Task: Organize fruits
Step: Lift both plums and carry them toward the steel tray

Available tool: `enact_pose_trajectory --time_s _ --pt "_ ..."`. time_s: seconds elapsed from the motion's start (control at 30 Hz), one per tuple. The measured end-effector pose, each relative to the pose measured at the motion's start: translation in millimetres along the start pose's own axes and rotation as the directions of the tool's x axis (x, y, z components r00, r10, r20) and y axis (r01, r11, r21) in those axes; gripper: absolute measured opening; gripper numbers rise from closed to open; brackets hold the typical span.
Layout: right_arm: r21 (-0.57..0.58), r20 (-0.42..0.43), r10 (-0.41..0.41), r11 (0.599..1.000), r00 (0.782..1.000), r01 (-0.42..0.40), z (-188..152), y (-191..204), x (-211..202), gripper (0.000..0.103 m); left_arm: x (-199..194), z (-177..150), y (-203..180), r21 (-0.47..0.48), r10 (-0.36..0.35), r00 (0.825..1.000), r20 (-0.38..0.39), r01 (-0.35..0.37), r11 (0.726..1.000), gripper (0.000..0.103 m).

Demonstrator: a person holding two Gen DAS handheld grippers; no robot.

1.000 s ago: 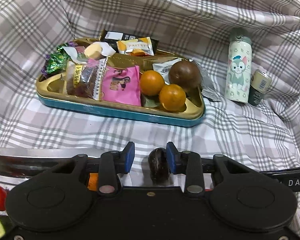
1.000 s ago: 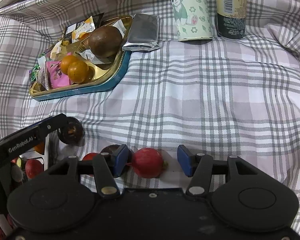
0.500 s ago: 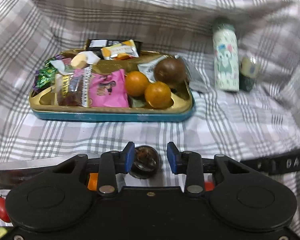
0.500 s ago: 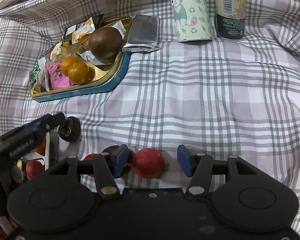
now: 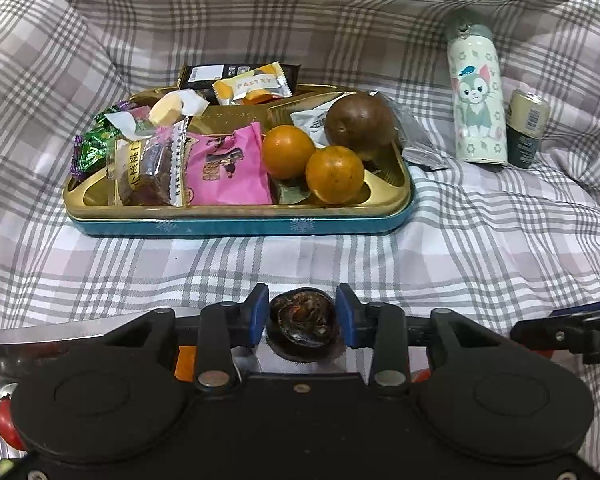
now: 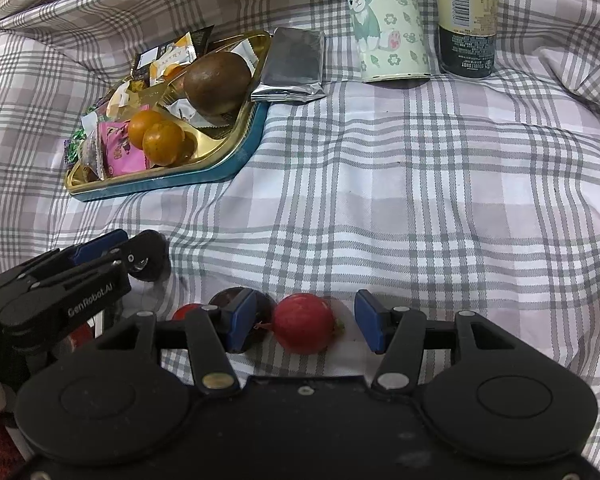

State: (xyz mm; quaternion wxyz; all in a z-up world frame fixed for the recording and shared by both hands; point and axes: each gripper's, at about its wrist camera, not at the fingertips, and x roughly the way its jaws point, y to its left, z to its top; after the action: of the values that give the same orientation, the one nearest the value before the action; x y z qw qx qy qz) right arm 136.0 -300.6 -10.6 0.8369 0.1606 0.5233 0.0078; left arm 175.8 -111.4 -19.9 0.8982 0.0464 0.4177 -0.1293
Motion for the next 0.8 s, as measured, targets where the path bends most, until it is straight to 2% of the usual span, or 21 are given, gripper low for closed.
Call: enact_pose_trajectory --time_s 0.1,0.4,0.47,0.5,0.67,0.8 --pt "-0.004 -0.009 0.007 1.000 1.000 -0.007 0.0 0.2 -0.1 0.057 4.1 -2.2 -3.7 0.023 0.011 1.000 -0.015 -0.010 1.000 0.051" --pt "-0.050 -0.064 -0.015 0.999 0.998 0.012 -3.0 6.5 9.5 0.057 7.5 -5.5 -13.5 0.075 0.036 0.999 -0.023 -0.034 0.997 0.051" --pt "-0.041 -0.056 -0.007 0.999 0.998 0.005 -2.8 5.2 9.0 0.054 7.0 -6.3 -13.2 0.069 0.025 1.000 -0.017 -0.024 0.997 0.051" --pt "-0.043 -0.053 -0.005 0.999 0.999 0.002 -3.0 4.9 8.5 0.047 6.4 -6.7 -13.3 0.068 0.012 1.000 -0.015 -0.011 0.998 0.051" --pt "-0.043 -0.042 -0.007 0.999 0.999 0.005 -2.9 4.0 6.5 0.047 1.0 -7.6 -19.0 0.079 -0.050 0.999 -0.010 0.051 0.996 0.051" --pt "-0.029 -0.007 -0.049 0.998 0.999 0.049 -0.2 -0.8 2.5 0.047 -1.1 -10.0 -24.4 0.095 -0.070 0.998 -0.010 0.070 0.993 0.051"
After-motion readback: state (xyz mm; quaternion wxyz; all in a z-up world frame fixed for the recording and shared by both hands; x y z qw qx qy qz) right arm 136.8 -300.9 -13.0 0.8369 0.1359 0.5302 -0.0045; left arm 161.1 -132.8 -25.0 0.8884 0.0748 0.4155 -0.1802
